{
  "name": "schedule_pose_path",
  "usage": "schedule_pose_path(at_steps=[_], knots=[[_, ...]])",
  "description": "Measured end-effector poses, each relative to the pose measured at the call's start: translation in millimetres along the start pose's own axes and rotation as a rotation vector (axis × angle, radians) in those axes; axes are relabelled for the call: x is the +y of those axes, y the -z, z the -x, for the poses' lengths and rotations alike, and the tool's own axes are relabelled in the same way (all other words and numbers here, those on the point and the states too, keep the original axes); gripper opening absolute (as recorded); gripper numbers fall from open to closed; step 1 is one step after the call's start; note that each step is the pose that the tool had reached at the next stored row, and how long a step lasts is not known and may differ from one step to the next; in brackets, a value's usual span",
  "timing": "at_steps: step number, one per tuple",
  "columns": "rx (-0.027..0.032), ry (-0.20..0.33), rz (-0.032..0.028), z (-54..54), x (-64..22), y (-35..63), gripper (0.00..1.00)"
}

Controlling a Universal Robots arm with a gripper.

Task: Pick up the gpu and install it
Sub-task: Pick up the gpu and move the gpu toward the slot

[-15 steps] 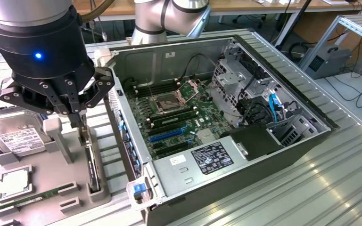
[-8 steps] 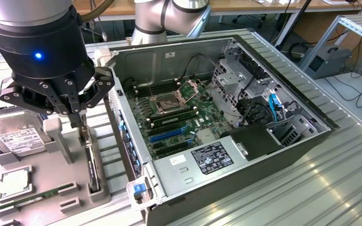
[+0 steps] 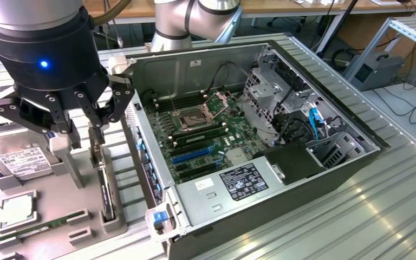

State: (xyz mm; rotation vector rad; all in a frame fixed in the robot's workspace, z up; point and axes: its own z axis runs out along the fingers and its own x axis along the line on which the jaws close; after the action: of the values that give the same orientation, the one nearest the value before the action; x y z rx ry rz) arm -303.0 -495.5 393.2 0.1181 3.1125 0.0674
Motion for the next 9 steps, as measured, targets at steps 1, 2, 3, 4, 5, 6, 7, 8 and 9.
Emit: schedule_pose_path(at_steps=[1, 2, 3, 4, 5, 6, 7, 8, 9], knots=[[0.0000, 0.000, 0.0000, 0.0, 0.0, 0.0, 0.36], [0.0000, 0.000, 0.0000, 0.0, 0.0, 0.0, 0.36], [0.0000, 0.000, 0.0001, 0.0, 0.0, -0.4, 0.36], [-0.0001, 0.000, 0.0001, -0.1, -0.1, -2.4, 0.36], [0.0001, 0.000, 0.0000, -0.2, -0.3, -6.5, 0.36], [0.0000, 0.000, 0.0000, -0.3, -0.6, -13.1, 0.36], [0.0000, 0.000, 0.0000, -0.5, -0.9, -19.1, 0.36], [0.0000, 0.000, 0.0000, -0.6, -1.1, -25.0, 0.36], [0.0000, 0.000, 0.0000, -0.7, -1.3, -29.0, 0.36]])
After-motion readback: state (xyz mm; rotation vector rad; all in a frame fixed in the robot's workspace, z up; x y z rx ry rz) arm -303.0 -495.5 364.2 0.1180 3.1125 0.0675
